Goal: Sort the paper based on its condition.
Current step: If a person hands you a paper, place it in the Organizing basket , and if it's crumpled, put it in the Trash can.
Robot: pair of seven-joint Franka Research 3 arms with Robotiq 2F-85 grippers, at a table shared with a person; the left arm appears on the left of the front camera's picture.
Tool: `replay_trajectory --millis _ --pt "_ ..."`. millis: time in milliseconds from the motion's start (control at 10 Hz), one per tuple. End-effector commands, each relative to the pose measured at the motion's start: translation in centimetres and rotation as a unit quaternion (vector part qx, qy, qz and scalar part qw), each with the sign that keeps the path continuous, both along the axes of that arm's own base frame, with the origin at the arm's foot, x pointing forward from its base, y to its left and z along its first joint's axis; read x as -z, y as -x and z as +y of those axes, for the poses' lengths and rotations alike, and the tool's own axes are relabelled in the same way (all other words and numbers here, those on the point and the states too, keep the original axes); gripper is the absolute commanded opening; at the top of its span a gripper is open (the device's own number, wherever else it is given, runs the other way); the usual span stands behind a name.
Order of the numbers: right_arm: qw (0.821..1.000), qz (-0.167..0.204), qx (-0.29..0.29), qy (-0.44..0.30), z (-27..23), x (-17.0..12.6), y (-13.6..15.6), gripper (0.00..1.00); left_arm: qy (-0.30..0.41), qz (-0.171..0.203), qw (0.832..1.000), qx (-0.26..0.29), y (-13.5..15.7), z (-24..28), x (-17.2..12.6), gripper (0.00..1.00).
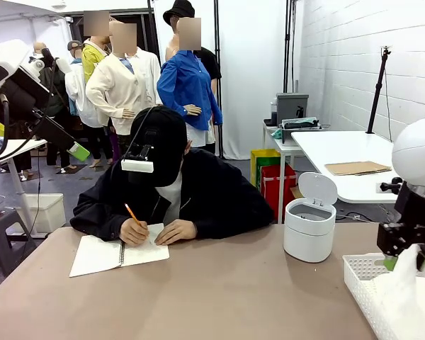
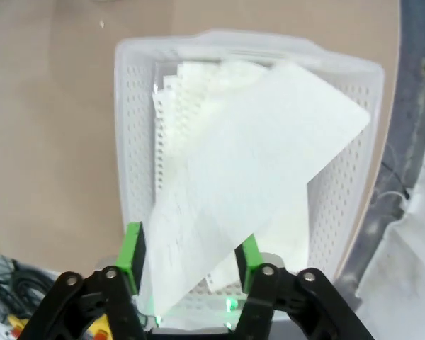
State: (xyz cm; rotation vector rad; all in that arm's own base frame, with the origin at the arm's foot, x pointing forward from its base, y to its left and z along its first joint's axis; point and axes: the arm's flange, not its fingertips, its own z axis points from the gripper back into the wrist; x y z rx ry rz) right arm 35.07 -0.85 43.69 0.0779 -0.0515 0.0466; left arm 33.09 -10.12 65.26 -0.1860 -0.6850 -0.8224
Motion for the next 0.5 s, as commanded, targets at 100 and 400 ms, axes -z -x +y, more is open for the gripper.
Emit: replay_trajectory --millis 100,400 --pt "0.998 0.042 -0.026 0.042 -1.8 -0.6 1.6 1.00 -0.001 0.001 1.000 -0.008 0.1 -0.2 0.0 1.00" --pt "0.996 0.047 -0.032 0.074 -3.8 -2.6 2.3 1.00 -0.001 0.001 1.000 -0.008 0.1 -0.2 0.0 1.00"
